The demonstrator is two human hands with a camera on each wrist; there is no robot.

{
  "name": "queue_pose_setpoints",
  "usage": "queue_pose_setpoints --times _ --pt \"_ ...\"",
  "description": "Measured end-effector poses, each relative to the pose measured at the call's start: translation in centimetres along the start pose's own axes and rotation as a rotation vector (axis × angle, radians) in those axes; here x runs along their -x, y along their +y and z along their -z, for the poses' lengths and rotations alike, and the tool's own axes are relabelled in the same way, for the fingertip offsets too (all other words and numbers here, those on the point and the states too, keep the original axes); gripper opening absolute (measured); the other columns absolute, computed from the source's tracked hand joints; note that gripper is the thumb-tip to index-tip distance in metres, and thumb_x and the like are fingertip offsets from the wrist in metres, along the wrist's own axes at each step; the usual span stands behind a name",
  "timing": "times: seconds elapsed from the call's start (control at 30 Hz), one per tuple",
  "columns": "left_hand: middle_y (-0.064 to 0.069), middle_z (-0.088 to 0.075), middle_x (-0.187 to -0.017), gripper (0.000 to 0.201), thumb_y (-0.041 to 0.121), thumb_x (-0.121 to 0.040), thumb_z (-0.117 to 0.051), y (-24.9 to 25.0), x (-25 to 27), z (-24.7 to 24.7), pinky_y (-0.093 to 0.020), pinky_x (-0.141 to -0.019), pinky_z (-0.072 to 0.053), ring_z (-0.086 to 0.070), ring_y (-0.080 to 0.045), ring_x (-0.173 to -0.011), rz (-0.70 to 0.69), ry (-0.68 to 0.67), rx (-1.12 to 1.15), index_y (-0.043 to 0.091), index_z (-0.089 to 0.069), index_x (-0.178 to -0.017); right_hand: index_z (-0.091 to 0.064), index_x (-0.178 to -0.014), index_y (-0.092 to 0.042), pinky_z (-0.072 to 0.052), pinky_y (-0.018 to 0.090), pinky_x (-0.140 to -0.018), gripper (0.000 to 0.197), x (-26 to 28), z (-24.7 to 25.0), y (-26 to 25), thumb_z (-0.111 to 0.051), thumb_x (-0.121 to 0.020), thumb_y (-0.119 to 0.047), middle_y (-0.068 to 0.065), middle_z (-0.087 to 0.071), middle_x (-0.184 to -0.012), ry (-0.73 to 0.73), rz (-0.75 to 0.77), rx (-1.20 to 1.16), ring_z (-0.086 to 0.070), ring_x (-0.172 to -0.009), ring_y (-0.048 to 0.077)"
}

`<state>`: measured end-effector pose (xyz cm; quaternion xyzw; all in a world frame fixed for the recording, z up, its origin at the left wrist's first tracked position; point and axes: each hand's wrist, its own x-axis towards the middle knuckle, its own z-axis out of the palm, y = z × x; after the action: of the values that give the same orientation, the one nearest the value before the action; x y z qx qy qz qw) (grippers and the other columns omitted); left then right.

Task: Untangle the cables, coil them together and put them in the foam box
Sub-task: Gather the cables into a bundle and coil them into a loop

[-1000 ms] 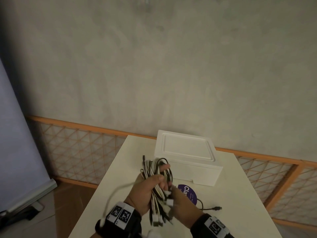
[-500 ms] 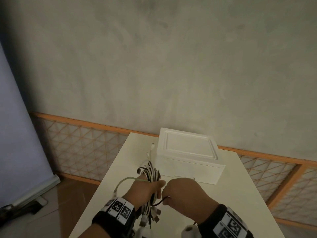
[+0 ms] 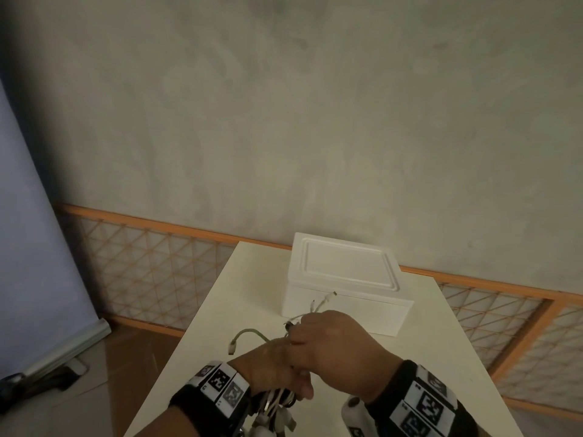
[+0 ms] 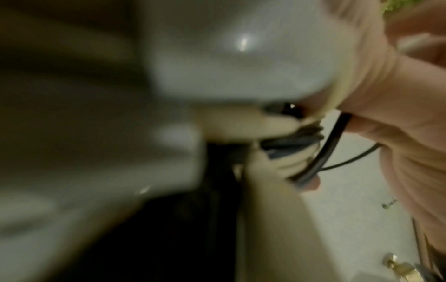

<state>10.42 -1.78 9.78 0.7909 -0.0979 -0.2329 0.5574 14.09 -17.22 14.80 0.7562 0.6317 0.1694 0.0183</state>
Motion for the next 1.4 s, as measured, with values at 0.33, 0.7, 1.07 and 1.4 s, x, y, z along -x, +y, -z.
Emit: queue_pose_setpoints --times 0.33,0.7,1.07,1.4 --pt "0.015 -0.064 -0.073 0.027 0.005 -0.079 -0.073 1.0 0.8 -0.7 -0.023 -0.072 -0.052 -0.061 -0.004 -0.068 -0.055 -0.095 -0.017 0.019 -0.067 -0.101 -0.059 -0.067 -0.020 -0.038 0.022 -0.061 0.030 1.3 -2.3 4.0 -0.053 -0.083 -0.044 -0.005 -0.056 -0.076 0.122 -0.195 -0.074 -0.049 -0.068 0.011" --pt "-0.011 -0.056 -0.074 0.015 -0.001 -0.075 -0.066 1.2 0.8 -0.8 -0.030 -0.067 -0.049 -0.057 -0.020 -0.064 -0.249 -0.135 0.328 0.006 -0.061 -0.088 -0.033 -0.056 -0.010 -0.026 0.028 -0.054 0.044 1.9 -3.3 2.7 -0.066 -0.075 -0.030 0.004 -0.027 -0.058 0.343 -0.604 -1.307 -0.032 -0.055 0.016" --pt "-0.001 -0.056 -0.052 0.015 0.008 -0.069 -0.066 2.0 1.4 0.7 -0.036 -0.074 -0.047 -0.057 -0.016 -0.050 -0.389 -0.106 0.530 0.005 -0.063 -0.083 -0.062 -0.061 -0.039 -0.043 0.026 -0.055 0.022 1.5 -0.9 4.7 -0.057 -0.082 -0.038 -0.011 -0.058 -0.060 0.438 -0.557 -0.956 -0.057 -0.056 0.021" --pt "0.001 -0.054 -0.051 0.015 0.011 -0.068 -0.065 2.9 1.6 1.1 -0.030 -0.066 -0.050 -0.056 -0.015 -0.048 -0.442 -0.065 0.573 0.007 -0.064 -0.083 -0.067 -0.106 -0.015 -0.048 0.020 -0.086 0.025 1.1 -1.5 4.1 -0.045 -0.096 -0.009 -0.005 -0.070 -0.104 0.532 -0.578 -1.216 -0.064 -0.098 0.011"
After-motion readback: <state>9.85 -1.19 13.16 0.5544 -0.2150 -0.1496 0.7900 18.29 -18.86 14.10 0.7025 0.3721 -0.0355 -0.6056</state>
